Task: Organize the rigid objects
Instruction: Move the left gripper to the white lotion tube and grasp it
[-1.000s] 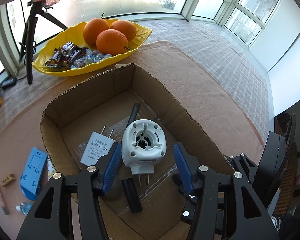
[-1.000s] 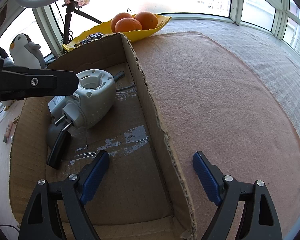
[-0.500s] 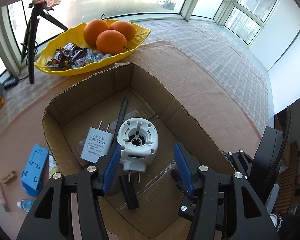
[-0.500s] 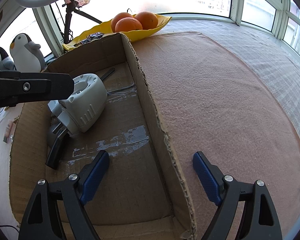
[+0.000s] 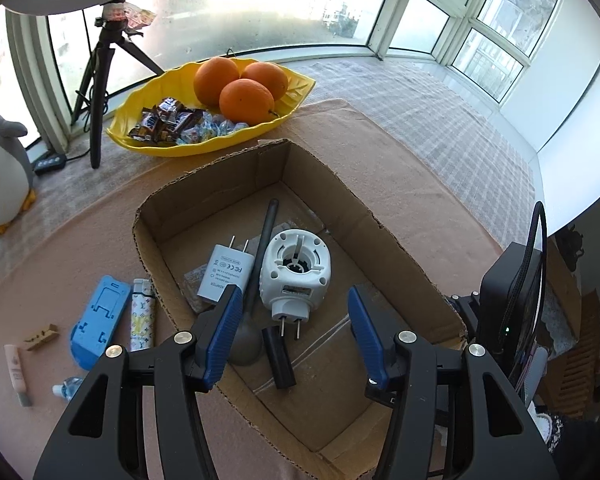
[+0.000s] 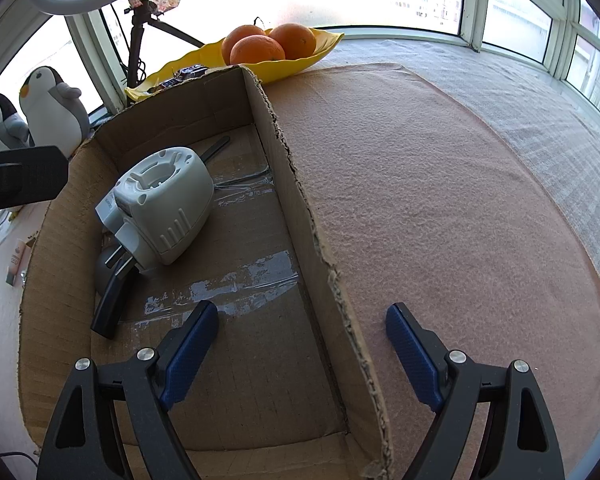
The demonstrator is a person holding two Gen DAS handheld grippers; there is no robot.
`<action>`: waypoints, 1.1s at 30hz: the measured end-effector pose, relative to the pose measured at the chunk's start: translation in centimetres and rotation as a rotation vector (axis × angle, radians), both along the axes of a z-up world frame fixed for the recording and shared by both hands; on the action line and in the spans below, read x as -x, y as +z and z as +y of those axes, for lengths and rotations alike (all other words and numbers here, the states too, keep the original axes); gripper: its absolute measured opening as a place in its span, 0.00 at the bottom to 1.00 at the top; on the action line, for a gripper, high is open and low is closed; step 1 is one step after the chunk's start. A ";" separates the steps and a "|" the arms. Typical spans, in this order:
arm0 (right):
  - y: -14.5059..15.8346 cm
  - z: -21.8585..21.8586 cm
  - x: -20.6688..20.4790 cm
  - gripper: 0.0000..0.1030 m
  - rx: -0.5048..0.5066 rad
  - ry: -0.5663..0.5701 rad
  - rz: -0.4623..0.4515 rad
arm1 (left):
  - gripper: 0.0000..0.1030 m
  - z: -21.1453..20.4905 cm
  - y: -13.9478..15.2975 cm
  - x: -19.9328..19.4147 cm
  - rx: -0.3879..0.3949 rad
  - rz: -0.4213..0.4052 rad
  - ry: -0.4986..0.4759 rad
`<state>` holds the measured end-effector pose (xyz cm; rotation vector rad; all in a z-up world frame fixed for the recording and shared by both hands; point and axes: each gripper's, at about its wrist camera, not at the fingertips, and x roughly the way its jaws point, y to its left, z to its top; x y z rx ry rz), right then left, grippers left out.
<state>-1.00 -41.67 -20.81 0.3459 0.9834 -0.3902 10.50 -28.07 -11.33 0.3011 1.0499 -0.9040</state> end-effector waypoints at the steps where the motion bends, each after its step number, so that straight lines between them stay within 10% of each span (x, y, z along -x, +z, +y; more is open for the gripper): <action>1: 0.0 0.0 0.0 0.81 0.000 0.000 0.000 | 0.53 0.5 0.1 -0.2 0.002 -0.002 0.008; 21: 0.0 0.0 0.0 0.81 -0.001 -0.001 0.000 | 0.53 21.7 -2.4 -8.4 -0.195 -0.082 0.411; 33: 0.0 0.0 0.0 0.82 0.000 0.000 0.000 | 0.53 26.2 -5.4 -10.9 -0.216 -0.031 0.494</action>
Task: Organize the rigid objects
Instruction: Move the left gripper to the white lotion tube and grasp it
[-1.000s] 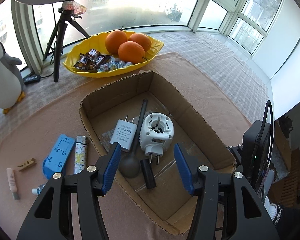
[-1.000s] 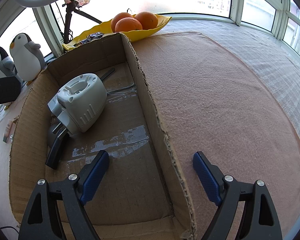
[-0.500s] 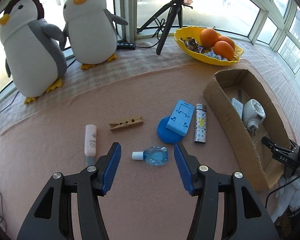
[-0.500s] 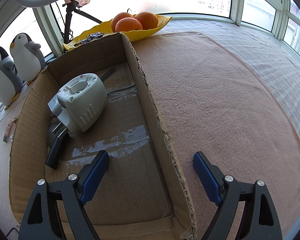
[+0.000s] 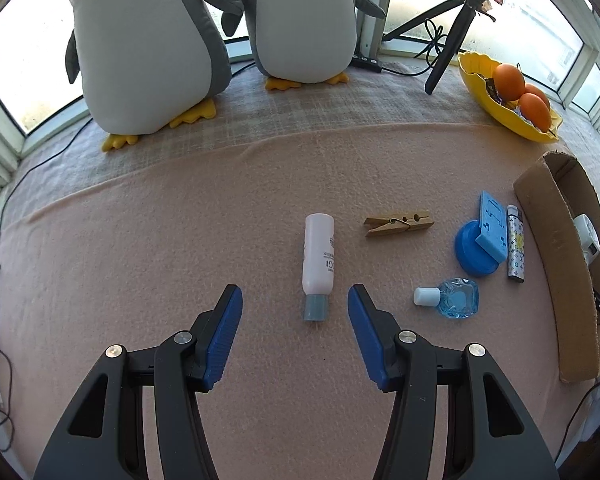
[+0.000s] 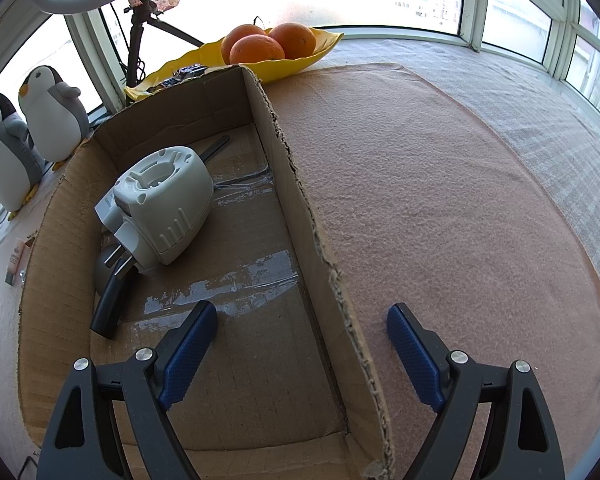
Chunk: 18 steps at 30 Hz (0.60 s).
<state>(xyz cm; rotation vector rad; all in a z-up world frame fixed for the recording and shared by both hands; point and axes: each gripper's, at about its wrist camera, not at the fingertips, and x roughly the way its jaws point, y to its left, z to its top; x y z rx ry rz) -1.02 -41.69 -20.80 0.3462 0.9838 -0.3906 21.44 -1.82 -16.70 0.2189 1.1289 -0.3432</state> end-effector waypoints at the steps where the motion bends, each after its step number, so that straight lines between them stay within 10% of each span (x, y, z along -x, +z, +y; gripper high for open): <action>1: 0.0 0.0 0.0 0.82 0.001 0.000 0.000 | 0.53 0.1 -0.1 -0.1 0.003 0.002 0.005; 18: 0.0 0.0 0.1 0.83 0.001 -0.001 0.000 | 0.52 -1.5 -2.8 -2.0 0.010 0.062 -0.007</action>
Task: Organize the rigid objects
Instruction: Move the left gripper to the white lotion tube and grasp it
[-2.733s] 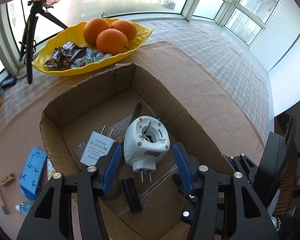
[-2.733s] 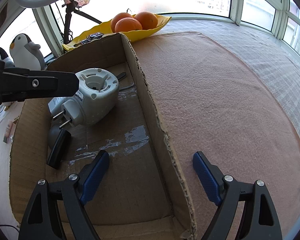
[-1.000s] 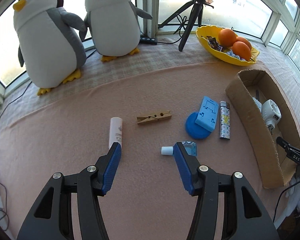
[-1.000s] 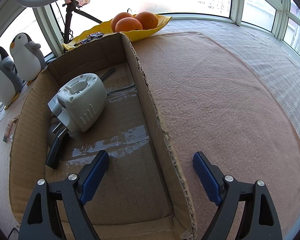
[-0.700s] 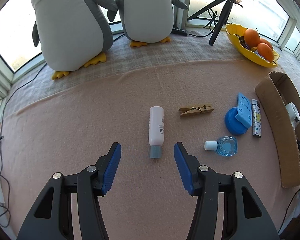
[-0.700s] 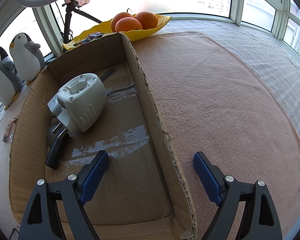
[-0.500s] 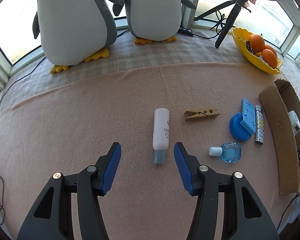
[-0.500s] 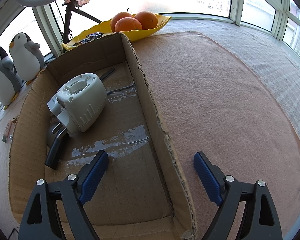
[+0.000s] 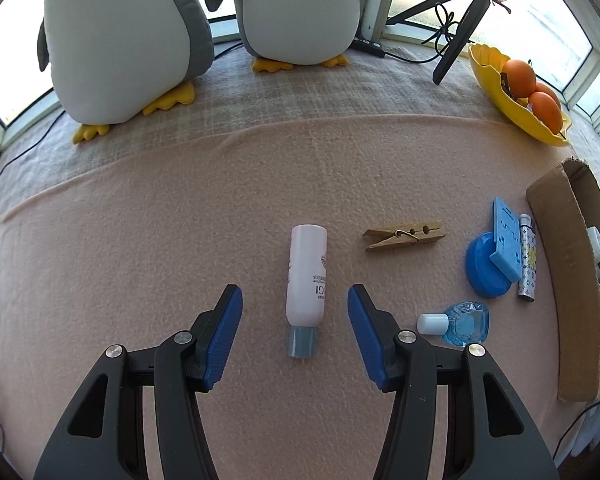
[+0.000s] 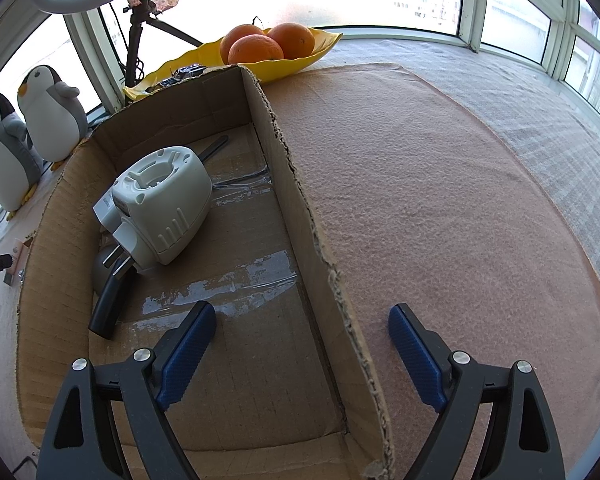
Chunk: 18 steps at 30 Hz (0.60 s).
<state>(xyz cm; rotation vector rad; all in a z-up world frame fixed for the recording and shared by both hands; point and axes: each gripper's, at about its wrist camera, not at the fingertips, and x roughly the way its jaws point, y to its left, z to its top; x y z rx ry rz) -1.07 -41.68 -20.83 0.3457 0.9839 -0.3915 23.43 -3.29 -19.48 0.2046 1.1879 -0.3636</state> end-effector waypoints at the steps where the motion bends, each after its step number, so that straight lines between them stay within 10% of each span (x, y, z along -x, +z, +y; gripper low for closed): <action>1: 0.0 0.0 0.0 0.83 -0.001 0.000 0.000 | 0.52 -0.1 -0.1 -0.1 -0.006 -0.001 -0.004; 18: 0.0 0.0 0.0 0.83 0.000 -0.001 0.000 | 0.38 -0.3 -0.8 -1.1 -0.030 0.012 -0.016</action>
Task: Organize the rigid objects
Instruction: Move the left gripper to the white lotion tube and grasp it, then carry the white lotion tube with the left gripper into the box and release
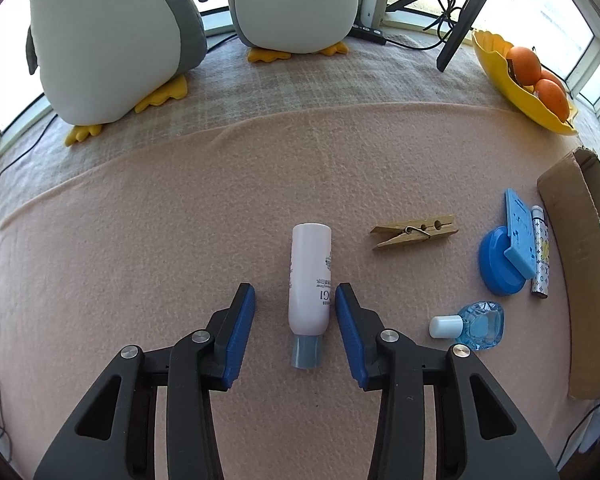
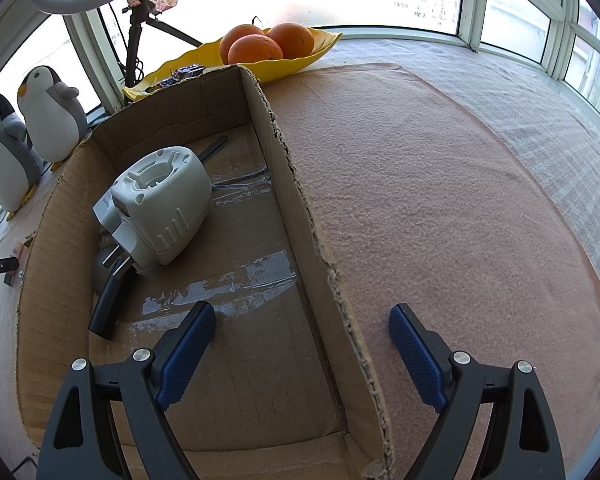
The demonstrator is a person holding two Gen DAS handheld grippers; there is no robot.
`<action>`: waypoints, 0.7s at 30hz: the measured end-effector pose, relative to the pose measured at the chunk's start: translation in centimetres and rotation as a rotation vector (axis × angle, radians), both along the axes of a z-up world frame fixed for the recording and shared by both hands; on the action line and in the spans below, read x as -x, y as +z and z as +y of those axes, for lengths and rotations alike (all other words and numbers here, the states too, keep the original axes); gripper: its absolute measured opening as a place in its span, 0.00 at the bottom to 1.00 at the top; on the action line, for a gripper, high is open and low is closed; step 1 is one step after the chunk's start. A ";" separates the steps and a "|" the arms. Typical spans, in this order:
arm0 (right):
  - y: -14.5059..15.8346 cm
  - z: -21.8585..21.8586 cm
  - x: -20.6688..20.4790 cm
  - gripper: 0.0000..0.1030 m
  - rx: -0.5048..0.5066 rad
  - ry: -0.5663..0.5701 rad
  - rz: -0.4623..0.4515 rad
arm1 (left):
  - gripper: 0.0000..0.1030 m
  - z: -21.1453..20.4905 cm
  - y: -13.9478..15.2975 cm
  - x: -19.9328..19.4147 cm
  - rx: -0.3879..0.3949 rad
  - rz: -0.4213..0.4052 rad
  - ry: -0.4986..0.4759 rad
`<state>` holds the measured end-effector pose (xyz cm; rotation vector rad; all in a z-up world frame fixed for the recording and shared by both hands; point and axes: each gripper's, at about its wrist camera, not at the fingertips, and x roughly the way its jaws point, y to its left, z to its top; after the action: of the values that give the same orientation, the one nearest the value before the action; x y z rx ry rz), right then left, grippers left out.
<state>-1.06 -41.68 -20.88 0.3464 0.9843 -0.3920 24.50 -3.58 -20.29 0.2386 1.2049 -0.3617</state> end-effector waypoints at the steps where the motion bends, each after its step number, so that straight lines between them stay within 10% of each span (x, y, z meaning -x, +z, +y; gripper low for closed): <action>1: 0.0 0.0 0.0 0.83 0.000 0.000 0.000 | 0.38 0.0 0.0 0.0 0.000 -0.001 0.000; 9: 0.0 0.0 0.0 0.84 0.000 0.000 0.000 | 0.19 -0.1 0.0 -0.1 -0.016 -0.013 -0.015; 21: 0.0 0.0 0.0 0.84 0.000 0.000 0.000 | 0.18 -0.2 0.5 0.8 -0.007 -0.034 -0.006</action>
<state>-1.03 -41.65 -20.86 0.3462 0.9845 -0.3924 23.67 -3.82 -19.78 0.2537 1.1725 -0.3575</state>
